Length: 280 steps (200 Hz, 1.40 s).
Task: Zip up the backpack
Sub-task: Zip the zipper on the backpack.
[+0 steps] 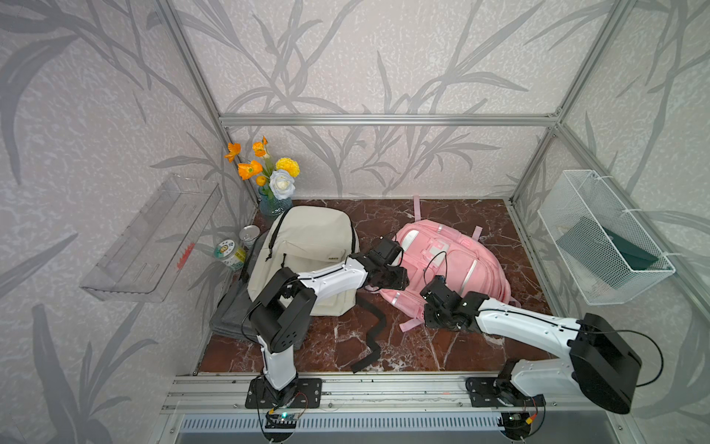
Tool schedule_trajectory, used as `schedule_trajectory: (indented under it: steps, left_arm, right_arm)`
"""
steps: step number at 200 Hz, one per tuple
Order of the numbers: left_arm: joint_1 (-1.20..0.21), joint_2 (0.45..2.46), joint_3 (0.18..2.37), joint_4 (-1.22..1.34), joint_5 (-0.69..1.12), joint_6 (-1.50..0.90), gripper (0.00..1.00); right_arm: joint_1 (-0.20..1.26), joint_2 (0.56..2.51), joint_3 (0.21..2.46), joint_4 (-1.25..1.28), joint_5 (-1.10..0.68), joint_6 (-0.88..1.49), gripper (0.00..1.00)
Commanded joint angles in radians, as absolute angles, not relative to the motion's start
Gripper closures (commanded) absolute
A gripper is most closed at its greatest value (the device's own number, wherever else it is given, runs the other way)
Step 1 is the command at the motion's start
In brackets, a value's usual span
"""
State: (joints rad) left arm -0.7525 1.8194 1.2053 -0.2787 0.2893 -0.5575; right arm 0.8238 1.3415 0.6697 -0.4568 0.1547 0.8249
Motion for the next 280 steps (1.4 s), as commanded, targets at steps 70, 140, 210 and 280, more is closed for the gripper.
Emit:
schedule_trajectory:
  steps: [70,140,210,280]
  left_arm:
    - [-0.772,1.917,1.114,-0.298,0.206,-0.549,0.52]
    - [-0.695,1.954,1.081,-0.225,0.183,-0.541,0.54]
    - [-0.671,2.035,1.069,-0.137,0.161,-0.576,0.55]
    - [-0.62,2.082,1.081,-0.151,0.127,-0.571,0.55]
  right_arm:
    - [0.831,1.43,0.716,-0.453,0.227,0.889,0.94]
    - [0.831,1.228,0.629,-0.603,0.29,0.921,1.0]
    - [0.83,1.158,0.609,-0.772,0.335,1.009,1.0]
    - [0.826,1.136,0.582,-0.942,0.359,1.041,1.0]
